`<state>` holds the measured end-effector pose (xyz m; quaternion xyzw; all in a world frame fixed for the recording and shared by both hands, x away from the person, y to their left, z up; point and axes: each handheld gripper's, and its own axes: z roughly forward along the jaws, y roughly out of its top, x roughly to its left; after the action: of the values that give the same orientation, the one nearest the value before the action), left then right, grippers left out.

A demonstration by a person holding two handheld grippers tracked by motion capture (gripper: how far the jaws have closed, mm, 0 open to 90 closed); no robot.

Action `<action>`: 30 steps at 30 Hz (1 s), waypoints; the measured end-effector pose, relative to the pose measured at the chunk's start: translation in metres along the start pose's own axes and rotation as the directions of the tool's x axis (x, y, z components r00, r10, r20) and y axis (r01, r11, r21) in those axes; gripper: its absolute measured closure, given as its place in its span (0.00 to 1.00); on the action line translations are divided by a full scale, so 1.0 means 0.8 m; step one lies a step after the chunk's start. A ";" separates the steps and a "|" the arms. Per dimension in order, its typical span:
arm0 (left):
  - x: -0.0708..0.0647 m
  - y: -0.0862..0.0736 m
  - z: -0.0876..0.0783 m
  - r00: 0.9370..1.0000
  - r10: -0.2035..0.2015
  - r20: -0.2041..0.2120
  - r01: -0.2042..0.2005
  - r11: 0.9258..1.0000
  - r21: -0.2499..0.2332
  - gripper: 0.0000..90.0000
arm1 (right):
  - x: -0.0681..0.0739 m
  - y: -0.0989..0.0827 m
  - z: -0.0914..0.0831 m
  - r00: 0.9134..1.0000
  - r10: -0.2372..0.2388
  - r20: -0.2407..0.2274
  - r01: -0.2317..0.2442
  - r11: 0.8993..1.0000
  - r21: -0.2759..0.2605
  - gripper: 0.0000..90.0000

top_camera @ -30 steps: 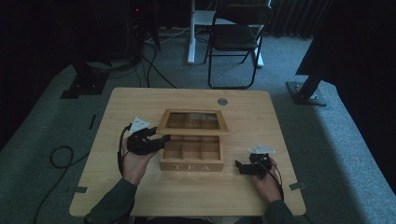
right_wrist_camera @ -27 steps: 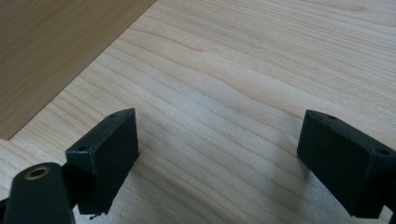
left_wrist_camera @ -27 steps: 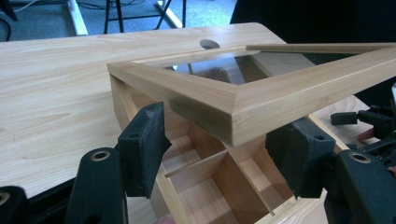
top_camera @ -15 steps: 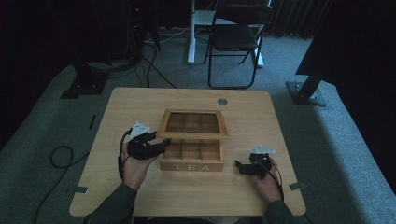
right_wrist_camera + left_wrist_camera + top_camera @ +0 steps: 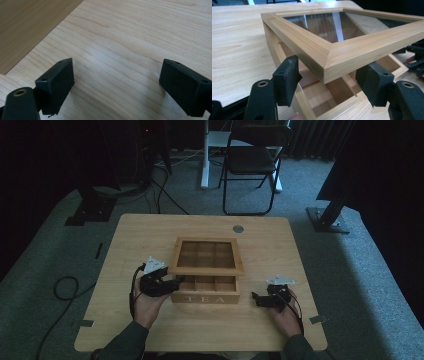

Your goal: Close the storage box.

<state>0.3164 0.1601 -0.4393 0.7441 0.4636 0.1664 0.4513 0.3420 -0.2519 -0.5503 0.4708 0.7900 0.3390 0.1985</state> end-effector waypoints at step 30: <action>0.011 -0.068 0.006 0.999 0.008 0.039 -0.011 0.997 0.078 0.38 | 0.000 0.000 0.000 1.000 0.000 -0.001 0.000 1.000 0.000 0.14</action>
<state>0.2947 0.1740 -0.4885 0.7664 0.4575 0.1357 0.4300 0.3417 -0.2519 -0.5503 0.4705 0.7901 0.3391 0.1983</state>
